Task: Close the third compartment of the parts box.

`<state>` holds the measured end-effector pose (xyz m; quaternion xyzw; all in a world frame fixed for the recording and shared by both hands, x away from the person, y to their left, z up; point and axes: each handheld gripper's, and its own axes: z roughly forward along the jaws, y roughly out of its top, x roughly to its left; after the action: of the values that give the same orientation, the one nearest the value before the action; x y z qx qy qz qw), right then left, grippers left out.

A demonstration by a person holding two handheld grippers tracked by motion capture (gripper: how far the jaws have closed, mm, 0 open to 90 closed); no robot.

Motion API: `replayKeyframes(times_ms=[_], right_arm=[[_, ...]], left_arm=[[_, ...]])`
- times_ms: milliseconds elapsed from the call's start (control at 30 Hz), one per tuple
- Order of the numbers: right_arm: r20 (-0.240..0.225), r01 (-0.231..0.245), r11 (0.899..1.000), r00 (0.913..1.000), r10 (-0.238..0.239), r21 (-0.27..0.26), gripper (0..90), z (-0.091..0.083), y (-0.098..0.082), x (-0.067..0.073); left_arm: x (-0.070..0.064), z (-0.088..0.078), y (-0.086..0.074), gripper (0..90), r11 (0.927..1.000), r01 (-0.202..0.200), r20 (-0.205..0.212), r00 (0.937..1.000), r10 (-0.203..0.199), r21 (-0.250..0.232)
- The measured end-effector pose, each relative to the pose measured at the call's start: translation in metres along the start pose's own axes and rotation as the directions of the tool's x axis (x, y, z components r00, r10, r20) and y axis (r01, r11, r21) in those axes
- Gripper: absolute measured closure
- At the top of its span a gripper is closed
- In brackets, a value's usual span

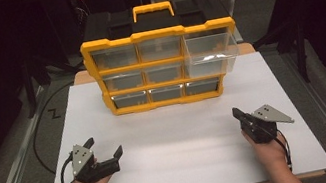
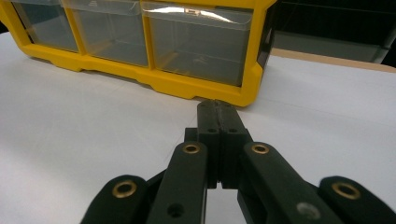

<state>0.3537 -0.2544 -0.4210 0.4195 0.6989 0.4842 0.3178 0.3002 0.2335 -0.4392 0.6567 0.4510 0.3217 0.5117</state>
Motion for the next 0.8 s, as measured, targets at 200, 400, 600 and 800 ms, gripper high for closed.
replayKeyframes(times_ms=[200,400,600,800], right_arm=[[0.002,0.006,1.0,1.0,-0.006,-0.013,90.0,0.001,0.0,0.002],[-0.023,0.011,1.0,0.9997,-0.011,-0.011,90.0,0.004,0.0,0.008],[-0.048,0.046,0.999,0.9977,-0.047,-0.021,90.0,0.008,0.004,0.024],[-0.057,0.038,0.999,0.9976,-0.039,-0.033,90.0,0.009,0.007,0.033]], left_arm=[[0.0,0.001,0.0,0.2,0.9999,0.011,-0.01,0.9999,-0.011,-0.005],[0.0,0.003,0.0,0.2,0.9999,0.01,-0.001,0.9999,-0.01,0.0],[0.0,0.006,0.0,0.2,0.9999,0.009,0.008,0.9999,-0.009,-0.006],[-0.001,0.006,0.001,0.2,0.9999,0.005,0.015,0.9999,-0.005,-0.014]])
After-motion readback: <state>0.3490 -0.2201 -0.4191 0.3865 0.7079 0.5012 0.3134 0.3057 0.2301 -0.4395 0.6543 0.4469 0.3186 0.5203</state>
